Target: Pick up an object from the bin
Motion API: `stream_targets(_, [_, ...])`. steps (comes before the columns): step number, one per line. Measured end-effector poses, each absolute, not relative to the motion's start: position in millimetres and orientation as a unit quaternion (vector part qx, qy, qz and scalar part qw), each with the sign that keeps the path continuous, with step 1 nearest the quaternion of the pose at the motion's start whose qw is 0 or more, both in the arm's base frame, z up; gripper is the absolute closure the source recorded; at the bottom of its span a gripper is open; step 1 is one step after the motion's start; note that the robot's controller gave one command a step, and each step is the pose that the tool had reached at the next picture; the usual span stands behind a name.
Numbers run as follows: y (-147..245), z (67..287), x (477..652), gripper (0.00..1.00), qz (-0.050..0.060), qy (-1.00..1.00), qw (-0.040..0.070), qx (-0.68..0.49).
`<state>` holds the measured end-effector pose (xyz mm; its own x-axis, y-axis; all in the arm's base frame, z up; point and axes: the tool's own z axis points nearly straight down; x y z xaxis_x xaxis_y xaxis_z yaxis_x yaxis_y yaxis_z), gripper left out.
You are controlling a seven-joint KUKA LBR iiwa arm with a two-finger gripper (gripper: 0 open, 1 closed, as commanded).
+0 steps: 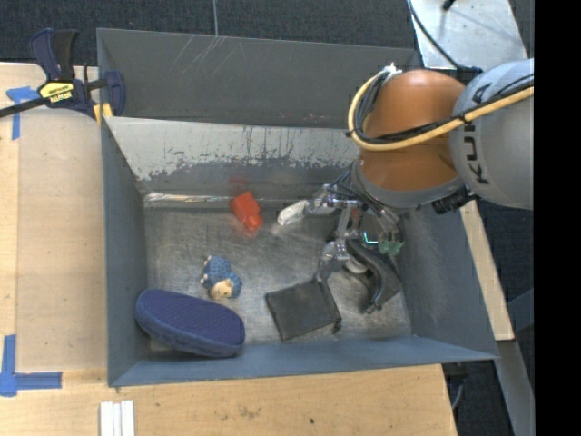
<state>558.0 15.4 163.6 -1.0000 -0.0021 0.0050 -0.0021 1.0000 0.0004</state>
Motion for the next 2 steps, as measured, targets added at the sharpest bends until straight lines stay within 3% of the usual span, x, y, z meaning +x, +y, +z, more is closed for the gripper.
stream_targets(1, [-5.9,76.4,485.2,0.0,0.001,-0.988,-0.004,0.154])
stream_targets(2, [-4.8,78.2,488.2,1.0,0.0,-0.988,-0.01,0.154])
